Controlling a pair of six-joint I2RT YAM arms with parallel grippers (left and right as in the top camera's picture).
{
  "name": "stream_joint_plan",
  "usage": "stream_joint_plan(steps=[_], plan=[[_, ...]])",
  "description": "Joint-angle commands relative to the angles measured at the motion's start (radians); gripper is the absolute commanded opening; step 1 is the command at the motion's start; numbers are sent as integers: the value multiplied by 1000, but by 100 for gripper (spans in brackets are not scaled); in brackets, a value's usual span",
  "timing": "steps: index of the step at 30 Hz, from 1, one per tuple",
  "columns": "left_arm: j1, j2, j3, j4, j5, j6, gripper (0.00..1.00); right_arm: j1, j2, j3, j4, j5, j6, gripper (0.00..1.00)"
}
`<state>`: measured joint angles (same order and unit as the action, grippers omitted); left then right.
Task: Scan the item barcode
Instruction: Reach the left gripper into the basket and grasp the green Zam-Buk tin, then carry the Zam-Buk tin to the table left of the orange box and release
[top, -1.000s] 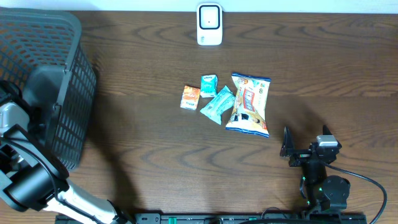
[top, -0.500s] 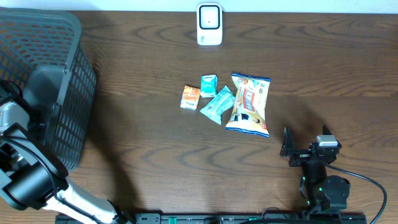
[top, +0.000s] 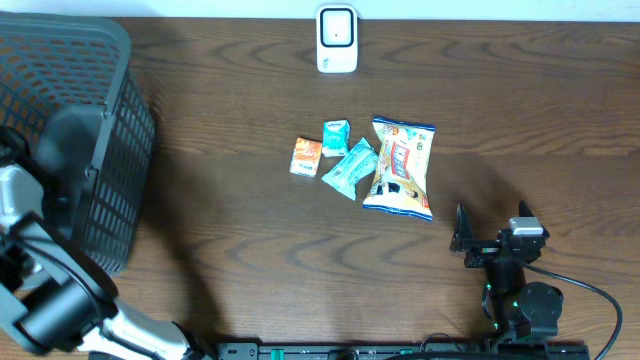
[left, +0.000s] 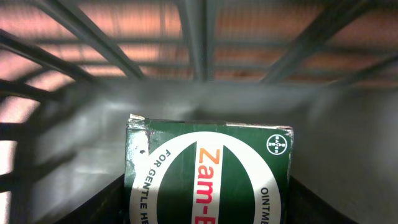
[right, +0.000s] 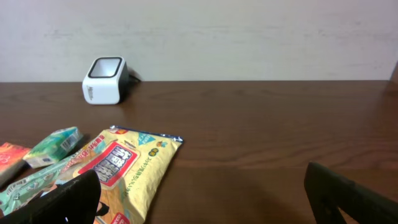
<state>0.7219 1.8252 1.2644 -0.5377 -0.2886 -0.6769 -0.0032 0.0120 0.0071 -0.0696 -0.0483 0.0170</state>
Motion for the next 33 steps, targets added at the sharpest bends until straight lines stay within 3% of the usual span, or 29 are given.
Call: stream_joint_plan(steps=[1, 6, 12, 17, 23, 27, 33], plan=[[2, -118, -3, -3, 10, 10, 50, 11, -5, -2, -4, 5, -3, 99], [2, -267, -3, 26, 131, 9, 50, 11, -5, -2, -4, 5, -3, 99], [1, -475, -3, 105, 406, -62, 50, 11, -5, -2, -4, 5, -3, 99], [-7, -623, -3, 216, 704, -234, 50, 11, -5, -2, -4, 5, -3, 99], [-154, -686, -3, 333, 885, -404, 51, 11, -5, -2, -4, 5, -3, 99], [-364, -669, -3, 341, 879, -372, 51, 11, -5, -2, -4, 5, -3, 99], [-692, -570, -4, 323, 795, -90, 51, 11, -5, -2, -4, 5, -3, 99]])
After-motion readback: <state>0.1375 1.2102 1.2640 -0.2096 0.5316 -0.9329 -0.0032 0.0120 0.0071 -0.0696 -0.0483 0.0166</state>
